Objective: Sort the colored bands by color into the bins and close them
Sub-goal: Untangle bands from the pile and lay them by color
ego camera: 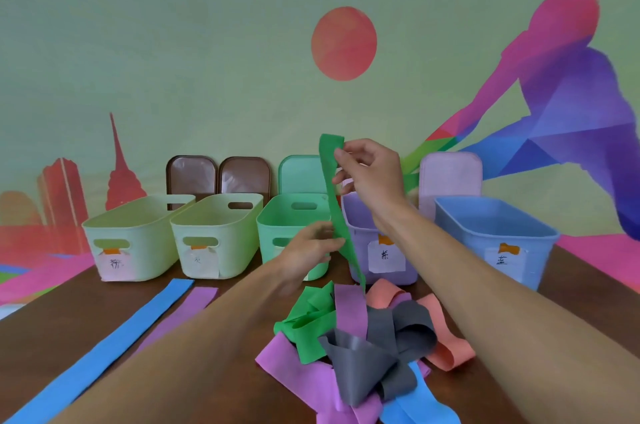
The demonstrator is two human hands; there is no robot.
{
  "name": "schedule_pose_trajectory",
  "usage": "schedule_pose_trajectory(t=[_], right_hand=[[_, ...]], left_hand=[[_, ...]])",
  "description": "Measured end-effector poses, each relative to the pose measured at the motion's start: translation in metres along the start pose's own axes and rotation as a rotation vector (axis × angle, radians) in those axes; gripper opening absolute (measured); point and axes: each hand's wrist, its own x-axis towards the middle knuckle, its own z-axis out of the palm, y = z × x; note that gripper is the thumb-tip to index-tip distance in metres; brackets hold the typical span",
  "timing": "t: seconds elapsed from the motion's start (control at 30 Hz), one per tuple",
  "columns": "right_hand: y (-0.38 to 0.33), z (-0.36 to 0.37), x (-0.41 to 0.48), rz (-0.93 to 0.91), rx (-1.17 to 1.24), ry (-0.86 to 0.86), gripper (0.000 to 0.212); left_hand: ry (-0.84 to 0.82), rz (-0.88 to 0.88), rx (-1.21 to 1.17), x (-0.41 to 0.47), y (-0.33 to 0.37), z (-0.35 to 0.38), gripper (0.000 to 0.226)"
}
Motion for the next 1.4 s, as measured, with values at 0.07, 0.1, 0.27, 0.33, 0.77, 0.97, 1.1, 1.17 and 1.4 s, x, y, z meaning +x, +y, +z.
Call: schedule_pose_trajectory(t=[0.07, 0.1, 0.27, 0.33, 0.77, 0.97, 1.1, 1.17, 1.4], right_hand=[[-0.006, 0.004, -0.001, 0.006, 0.055, 0.001, 0.004], [-0.010, 0.006, -0.001, 0.009, 0.089, 0.007, 0.004], [-0.029, 0.013, 0.000, 0.038, 0.241, 0.029, 0.004], [-0.034, 0.018, -0.002, 0.054, 0.271, 0.034, 0.007], [0.049, 0.061, -0.024, 0.241, -0.288, -0.095, 0.014], [0.087, 0.068, -0.047, 0.404, -0.454, -0.352, 0.028], [0.117, 0.077, -0.048, 0.412, -0.586, -0.472, 0.032], [0.133, 0.085, -0.047, 0.410, -0.644, -0.497, 0.026], [0.178, 0.101, -0.050, 0.270, -0.990, -0.636, 0.021]], left_hand=[[0.027, 0.014, 0.022, -0.001, 0.000, -0.004, 0.012], [0.037, 0.027, 0.027, -0.002, 0.001, -0.008, 0.013], [0.099, 0.064, -0.022, -0.015, 0.020, -0.034, 0.018], [0.127, 0.084, 0.010, -0.025, 0.026, -0.047, 0.015], [0.111, -0.205, 0.054, -0.114, -0.033, -0.103, 0.012], [-0.009, -0.378, 0.133, -0.125, -0.050, -0.108, 0.018], [-0.053, -0.493, 0.036, -0.120, -0.073, -0.104, 0.012], [-0.075, -0.506, 0.008, -0.117, -0.080, -0.104, 0.013], [-0.133, -0.578, 0.042, -0.108, -0.088, -0.113, 0.011]])
